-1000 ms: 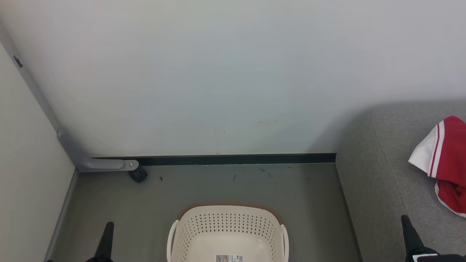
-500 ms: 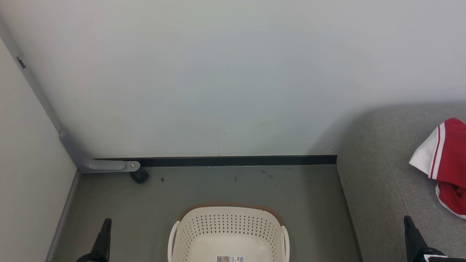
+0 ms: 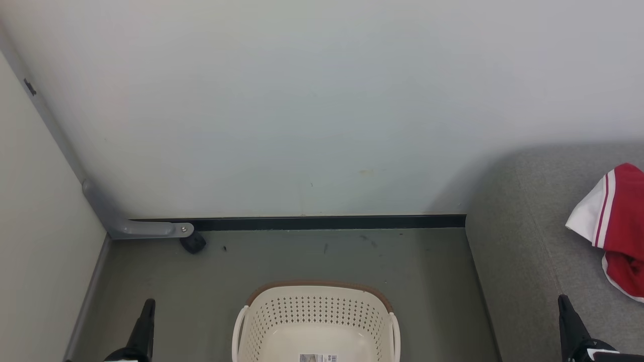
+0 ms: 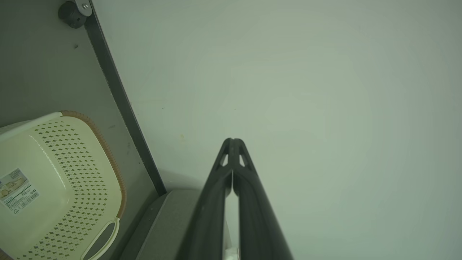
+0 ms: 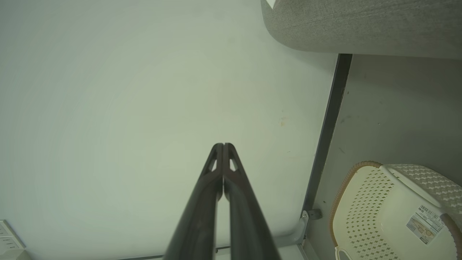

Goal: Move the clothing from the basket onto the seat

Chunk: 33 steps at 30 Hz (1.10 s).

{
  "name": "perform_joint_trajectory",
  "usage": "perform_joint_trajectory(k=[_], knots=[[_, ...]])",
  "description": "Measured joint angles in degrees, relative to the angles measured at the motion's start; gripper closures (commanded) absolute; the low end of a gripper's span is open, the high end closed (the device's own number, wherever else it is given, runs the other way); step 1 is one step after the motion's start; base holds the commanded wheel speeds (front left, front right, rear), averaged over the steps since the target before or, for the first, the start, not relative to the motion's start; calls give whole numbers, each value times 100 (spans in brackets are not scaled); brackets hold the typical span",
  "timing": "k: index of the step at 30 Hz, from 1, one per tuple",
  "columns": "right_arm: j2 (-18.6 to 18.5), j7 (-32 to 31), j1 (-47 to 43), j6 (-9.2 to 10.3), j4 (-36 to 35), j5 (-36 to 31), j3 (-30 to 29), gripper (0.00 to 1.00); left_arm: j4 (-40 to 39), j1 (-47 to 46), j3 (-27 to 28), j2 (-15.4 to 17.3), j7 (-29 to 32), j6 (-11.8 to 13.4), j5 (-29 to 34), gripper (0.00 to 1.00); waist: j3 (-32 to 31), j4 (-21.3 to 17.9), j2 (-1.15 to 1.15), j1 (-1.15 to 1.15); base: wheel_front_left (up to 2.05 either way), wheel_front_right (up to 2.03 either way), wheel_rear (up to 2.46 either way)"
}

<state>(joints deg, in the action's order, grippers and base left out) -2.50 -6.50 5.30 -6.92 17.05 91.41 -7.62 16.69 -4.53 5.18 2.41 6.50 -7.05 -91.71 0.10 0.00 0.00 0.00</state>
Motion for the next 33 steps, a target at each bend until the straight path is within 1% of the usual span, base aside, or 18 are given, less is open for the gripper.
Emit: perform_joint_trajectory(k=[33], knots=[[1, 1, 0, -13, 1, 1, 1, 100, 8, 0, 0, 0, 0, -1, -1, 100, 0, 0, 0, -1, 0, 0, 0]])
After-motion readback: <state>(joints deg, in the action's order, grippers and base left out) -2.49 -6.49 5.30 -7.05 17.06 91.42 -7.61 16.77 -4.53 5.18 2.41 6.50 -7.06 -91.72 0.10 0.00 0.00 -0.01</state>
